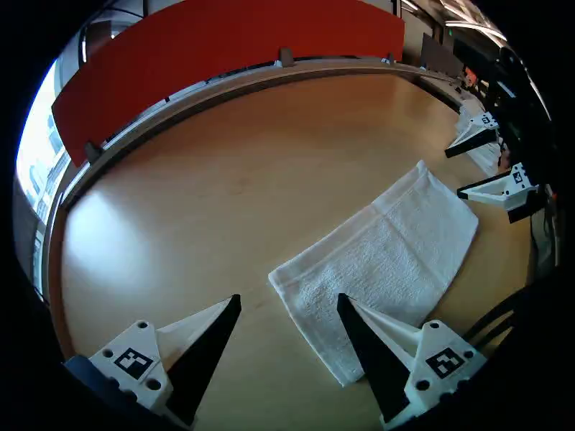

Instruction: Fold towel

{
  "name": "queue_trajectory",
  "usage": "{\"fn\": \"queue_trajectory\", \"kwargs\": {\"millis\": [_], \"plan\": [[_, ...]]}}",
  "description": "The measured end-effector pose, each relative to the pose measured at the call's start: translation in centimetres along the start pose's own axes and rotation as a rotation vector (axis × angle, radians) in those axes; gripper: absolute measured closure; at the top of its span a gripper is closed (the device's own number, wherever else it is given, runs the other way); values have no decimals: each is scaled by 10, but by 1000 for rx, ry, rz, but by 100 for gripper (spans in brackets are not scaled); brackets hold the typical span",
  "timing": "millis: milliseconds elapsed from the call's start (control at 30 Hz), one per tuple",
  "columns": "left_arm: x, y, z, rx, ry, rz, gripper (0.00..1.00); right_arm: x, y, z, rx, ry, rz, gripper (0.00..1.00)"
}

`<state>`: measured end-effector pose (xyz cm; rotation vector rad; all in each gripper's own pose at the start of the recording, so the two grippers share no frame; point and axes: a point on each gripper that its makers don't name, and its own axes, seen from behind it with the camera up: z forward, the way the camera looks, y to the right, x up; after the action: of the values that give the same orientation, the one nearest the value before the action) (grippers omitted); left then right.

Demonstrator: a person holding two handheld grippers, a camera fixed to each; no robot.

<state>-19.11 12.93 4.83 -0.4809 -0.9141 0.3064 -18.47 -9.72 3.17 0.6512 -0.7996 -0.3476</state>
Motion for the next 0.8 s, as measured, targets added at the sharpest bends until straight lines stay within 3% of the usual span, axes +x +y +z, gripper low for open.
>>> {"fn": "queue_trajectory", "kwargs": {"millis": [367,800], "plan": [[-4,1,-10,-1,9,-15,0,-4,-5,-8,3,7,-1,0],[-27,9,-28,13,13,-81,0,-18,-17,-26,1,12,21,0]]}}
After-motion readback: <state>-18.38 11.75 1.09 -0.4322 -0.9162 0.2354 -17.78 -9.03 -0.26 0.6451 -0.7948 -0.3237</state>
